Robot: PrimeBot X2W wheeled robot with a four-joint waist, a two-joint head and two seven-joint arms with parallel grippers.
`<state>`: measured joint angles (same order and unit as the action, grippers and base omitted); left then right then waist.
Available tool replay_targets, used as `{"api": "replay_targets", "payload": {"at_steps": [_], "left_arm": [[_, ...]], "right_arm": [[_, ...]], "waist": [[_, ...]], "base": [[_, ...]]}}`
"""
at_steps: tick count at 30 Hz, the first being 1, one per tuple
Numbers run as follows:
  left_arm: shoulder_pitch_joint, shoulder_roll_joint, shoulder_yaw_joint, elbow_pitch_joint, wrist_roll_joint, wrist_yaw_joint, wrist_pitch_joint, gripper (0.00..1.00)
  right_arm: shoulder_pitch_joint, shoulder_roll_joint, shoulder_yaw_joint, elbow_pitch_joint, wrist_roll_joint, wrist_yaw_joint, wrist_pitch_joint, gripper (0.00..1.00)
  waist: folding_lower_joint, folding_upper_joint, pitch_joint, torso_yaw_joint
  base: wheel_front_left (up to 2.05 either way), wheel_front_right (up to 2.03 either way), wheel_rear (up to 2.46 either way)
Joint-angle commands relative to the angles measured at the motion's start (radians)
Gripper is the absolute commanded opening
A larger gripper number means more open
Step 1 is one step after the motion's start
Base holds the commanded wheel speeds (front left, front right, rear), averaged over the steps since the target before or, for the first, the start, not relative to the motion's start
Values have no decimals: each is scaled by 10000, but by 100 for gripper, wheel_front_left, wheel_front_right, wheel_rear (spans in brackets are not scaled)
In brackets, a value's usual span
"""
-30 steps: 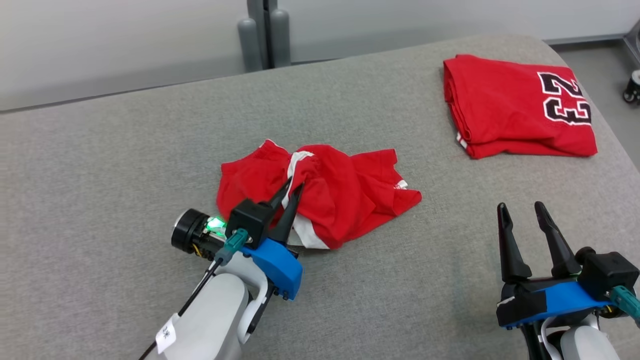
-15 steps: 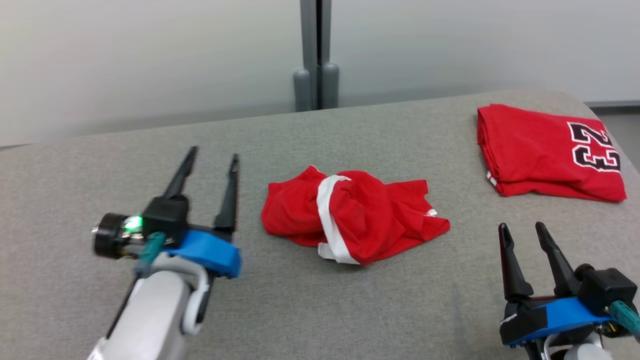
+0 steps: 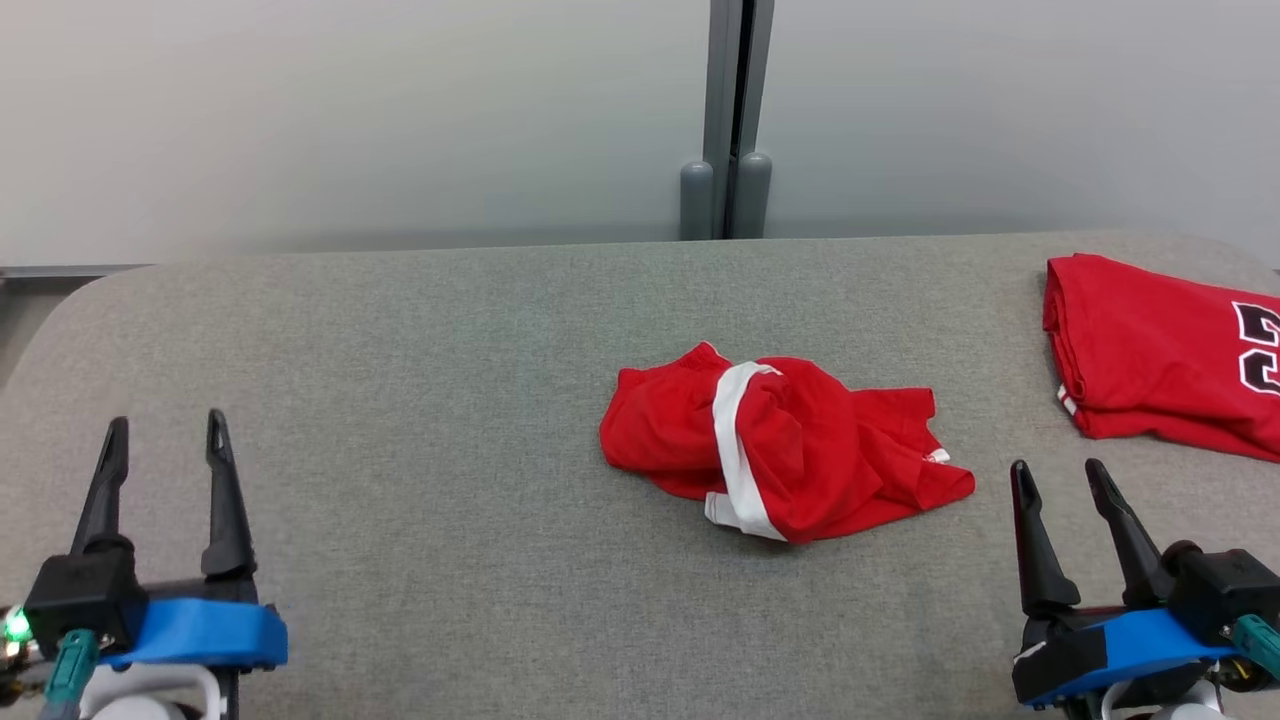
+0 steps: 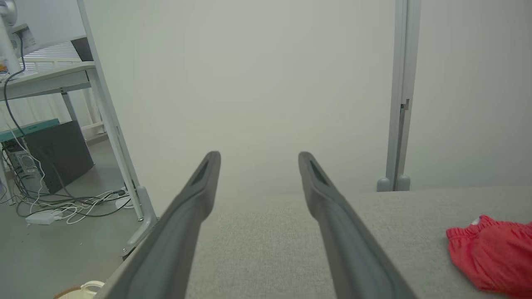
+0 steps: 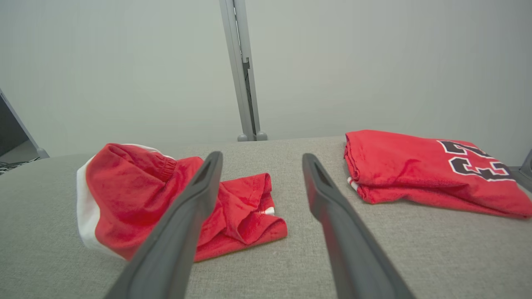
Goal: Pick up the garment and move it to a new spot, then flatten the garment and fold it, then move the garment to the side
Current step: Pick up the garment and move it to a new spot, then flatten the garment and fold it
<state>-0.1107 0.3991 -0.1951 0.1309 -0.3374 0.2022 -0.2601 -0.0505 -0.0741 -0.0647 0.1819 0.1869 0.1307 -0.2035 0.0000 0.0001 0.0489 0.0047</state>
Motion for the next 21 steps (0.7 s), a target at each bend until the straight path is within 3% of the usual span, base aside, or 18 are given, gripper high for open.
{"api": "replay_targets", "payload": {"at_steps": [1,10,21], "left_arm": [[365,86,131,-202,-40,90,-43,100],[1910,220,503,-859,-648,7,-43,100],[2373,128,375,-1023,-898,-201,-48,100]], "right_arm": [[158,-68,4,-32,-23,1,36,100],[464,-67,-94,-123,-49,1,228,100],[873,43,-231,-268,-82,1,541,100]], "waist": [[0,-1,-26,61],[0,-1,-381,333],[0,-1,-740,402]], "base": [[0,0,0],[0,0,0],[0,0,0]]}}
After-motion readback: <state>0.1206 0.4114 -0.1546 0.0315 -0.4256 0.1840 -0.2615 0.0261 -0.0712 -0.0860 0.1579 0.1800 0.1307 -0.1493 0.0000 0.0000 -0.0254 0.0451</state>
